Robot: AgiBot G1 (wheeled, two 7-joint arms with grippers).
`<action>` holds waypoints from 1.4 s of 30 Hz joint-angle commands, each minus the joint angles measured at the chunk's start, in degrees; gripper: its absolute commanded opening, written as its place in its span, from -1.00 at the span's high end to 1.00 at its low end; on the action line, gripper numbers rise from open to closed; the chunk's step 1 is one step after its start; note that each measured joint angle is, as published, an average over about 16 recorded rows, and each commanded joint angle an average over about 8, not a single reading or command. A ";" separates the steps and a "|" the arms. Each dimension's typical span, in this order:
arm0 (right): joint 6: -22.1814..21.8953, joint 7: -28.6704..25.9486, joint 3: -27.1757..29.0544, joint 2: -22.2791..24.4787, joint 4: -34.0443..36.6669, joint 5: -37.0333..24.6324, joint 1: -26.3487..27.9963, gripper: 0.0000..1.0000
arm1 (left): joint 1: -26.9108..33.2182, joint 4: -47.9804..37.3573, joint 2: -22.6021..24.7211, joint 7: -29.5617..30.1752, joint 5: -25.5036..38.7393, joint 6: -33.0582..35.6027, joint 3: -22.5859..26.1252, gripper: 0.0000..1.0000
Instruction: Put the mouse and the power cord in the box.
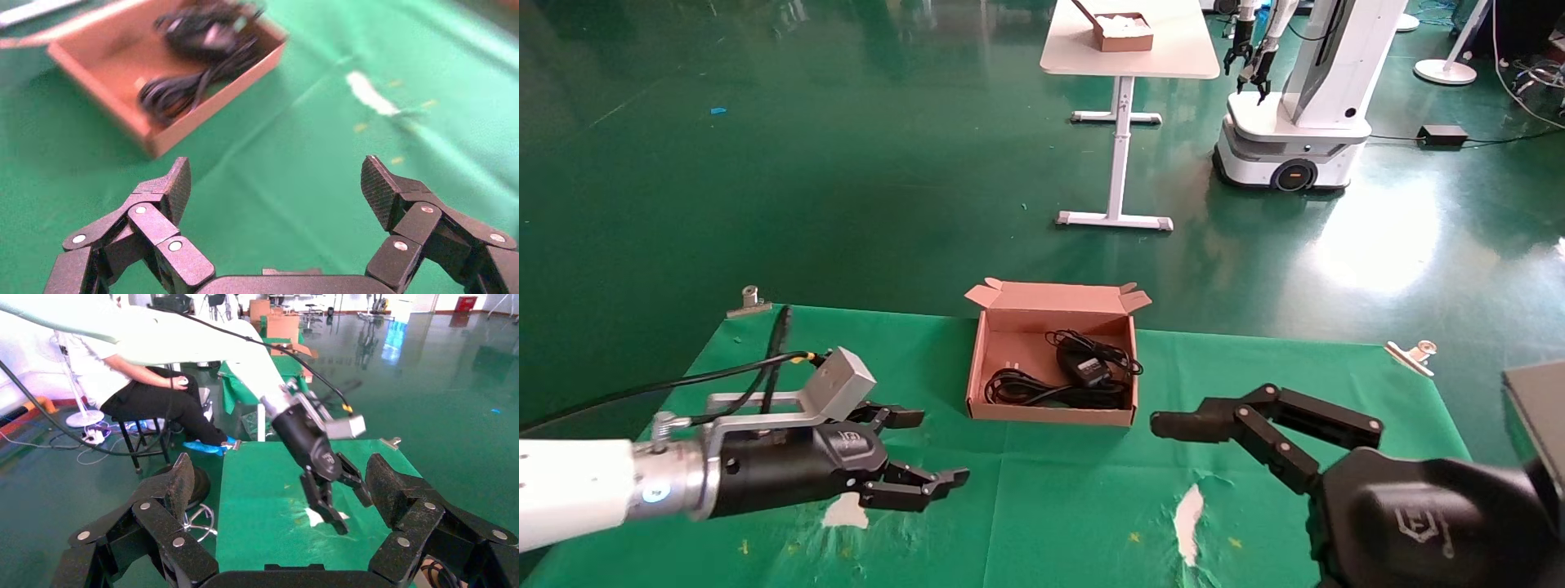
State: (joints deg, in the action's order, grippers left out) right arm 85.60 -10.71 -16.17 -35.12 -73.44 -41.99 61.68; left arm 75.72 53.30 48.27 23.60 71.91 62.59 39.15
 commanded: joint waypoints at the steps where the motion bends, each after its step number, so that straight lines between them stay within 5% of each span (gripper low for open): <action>1: 0.11 -0.01 0.11 0.10 -0.09 0.15 -0.09 -1.00 | -1.30 1.87 -1.22 -1.18 -2.77 2.13 -2.13 -1.00; 23: 0.13 0.04 0.09 0.20 -0.13 0.31 -0.13 -1.00 | -14.47 20.77 -13.54 -13.00 -30.88 23.65 -23.69 -1.00; 42: 0.14 0.05 0.08 0.19 -0.10 0.29 -0.13 -1.00 | -14.45 20.64 -13.50 -12.94 -30.69 23.52 -23.57 -1.00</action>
State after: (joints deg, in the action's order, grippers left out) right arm 85.74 -10.67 -16.09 -34.92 -73.55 -41.70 61.55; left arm 61.17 74.09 34.68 10.60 40.98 86.28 15.42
